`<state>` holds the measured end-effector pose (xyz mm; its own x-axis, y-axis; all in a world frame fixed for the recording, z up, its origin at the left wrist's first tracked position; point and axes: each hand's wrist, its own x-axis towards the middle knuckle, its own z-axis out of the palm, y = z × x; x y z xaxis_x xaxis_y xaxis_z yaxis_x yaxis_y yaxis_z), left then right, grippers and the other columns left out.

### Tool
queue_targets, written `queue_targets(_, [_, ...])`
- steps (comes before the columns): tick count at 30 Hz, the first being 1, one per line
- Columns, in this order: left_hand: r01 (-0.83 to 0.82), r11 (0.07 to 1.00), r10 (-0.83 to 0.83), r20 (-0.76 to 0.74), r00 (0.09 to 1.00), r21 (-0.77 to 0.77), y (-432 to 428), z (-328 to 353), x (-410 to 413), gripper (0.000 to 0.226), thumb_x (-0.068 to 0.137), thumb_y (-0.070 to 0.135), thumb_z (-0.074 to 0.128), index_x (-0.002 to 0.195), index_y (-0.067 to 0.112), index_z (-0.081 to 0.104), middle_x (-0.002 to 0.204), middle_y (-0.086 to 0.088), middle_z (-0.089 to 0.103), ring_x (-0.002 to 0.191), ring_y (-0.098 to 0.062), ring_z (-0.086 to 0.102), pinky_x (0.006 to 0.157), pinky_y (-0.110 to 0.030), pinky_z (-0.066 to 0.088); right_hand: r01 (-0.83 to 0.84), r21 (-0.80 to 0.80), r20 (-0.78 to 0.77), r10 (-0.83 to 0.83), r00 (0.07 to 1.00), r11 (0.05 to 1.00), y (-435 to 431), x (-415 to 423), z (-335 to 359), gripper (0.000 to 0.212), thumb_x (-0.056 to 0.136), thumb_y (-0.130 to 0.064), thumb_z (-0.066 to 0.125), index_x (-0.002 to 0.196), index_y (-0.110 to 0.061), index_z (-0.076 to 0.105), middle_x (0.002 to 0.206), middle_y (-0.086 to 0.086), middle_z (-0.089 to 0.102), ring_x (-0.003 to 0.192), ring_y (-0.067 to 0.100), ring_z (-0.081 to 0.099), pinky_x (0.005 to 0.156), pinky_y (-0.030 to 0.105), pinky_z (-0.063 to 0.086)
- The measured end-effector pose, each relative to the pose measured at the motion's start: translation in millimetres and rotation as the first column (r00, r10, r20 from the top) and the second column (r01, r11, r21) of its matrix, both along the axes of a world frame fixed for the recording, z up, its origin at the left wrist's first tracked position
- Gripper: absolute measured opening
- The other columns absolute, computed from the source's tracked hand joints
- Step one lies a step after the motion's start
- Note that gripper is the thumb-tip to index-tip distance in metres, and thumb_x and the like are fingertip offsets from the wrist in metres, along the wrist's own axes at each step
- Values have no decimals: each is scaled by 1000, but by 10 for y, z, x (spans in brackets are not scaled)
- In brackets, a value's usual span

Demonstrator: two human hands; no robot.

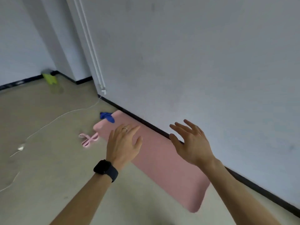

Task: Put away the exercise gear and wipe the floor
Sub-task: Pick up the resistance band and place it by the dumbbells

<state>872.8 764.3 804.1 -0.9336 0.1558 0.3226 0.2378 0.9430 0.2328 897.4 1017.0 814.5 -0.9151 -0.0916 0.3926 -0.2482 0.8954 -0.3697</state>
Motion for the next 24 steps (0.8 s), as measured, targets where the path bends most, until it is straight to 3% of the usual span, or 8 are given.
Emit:
queue_targets(2, [-113,994,113,25,993,4,-530,-92,3,46,91,45,53,132,27,61,132,1,64,126,-24,53,99,-47,46,-98,3,25,98,995,995,-509,-255,-57,53,94,-57,32,135,-36,59,140,-10,58,145,20,34,116,44,33])
queue_targets(9, [-401,916,401,80,913,-12,-2053,-297,-371,62,86,55,29,139,36,54,139,4,58,132,-23,47,105,-41,38,-353,53,77,348,934,934,-1970,-1260,-287,53,93,-57,33,134,-36,60,139,-11,60,142,21,41,113,47,37])
queue_targets(17, [-609,793,602,168,780,-14,-3407,-435,-1100,49,96,49,43,144,39,47,153,6,43,145,-18,31,117,-39,27,-491,46,180,476,860,870,-3245,-2540,-581,59,94,-60,26,136,-36,58,143,-13,55,145,18,35,115,49,35])
queue_targets(24, [-716,698,694,223,684,24,-4406,-682,-1632,48,96,48,49,143,40,47,150,8,46,144,-17,31,118,-42,26,-565,71,237,537,810,822,-4289,-3436,-804,61,92,-61,23,135,-37,60,141,-11,57,144,20,37,114,47,35])
